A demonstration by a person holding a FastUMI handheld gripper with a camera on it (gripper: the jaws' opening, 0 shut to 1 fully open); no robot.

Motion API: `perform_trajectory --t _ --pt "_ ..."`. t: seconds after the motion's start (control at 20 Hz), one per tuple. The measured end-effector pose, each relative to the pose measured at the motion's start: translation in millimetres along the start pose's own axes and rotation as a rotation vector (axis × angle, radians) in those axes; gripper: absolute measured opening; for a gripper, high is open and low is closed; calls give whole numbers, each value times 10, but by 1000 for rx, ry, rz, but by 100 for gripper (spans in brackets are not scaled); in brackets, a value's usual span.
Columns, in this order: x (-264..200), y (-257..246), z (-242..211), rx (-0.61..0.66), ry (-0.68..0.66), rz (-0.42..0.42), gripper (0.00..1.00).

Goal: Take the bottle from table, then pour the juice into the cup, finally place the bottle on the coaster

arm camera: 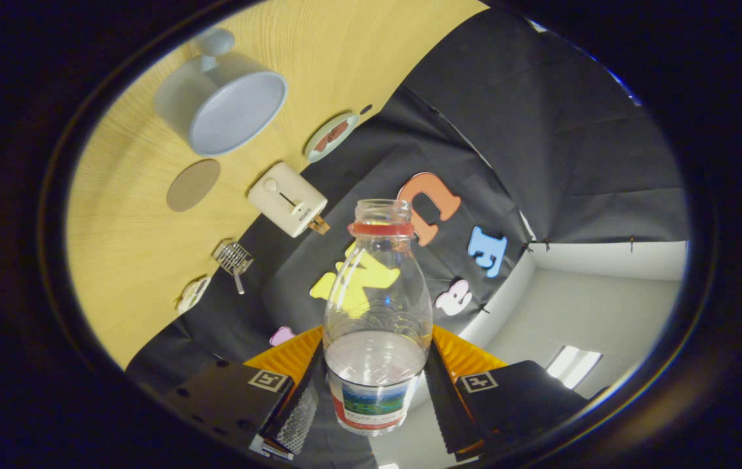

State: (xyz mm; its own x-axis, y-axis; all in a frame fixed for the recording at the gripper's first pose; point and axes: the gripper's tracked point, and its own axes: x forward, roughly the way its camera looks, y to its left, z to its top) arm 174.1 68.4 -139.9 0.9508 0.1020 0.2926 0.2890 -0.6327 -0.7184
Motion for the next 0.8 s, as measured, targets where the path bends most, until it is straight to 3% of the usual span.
perform_trajectory --t 0.5,0.8 --pt "37 170 4 25 16 30 81" --pt "26 112 -332 174 108 31 81"
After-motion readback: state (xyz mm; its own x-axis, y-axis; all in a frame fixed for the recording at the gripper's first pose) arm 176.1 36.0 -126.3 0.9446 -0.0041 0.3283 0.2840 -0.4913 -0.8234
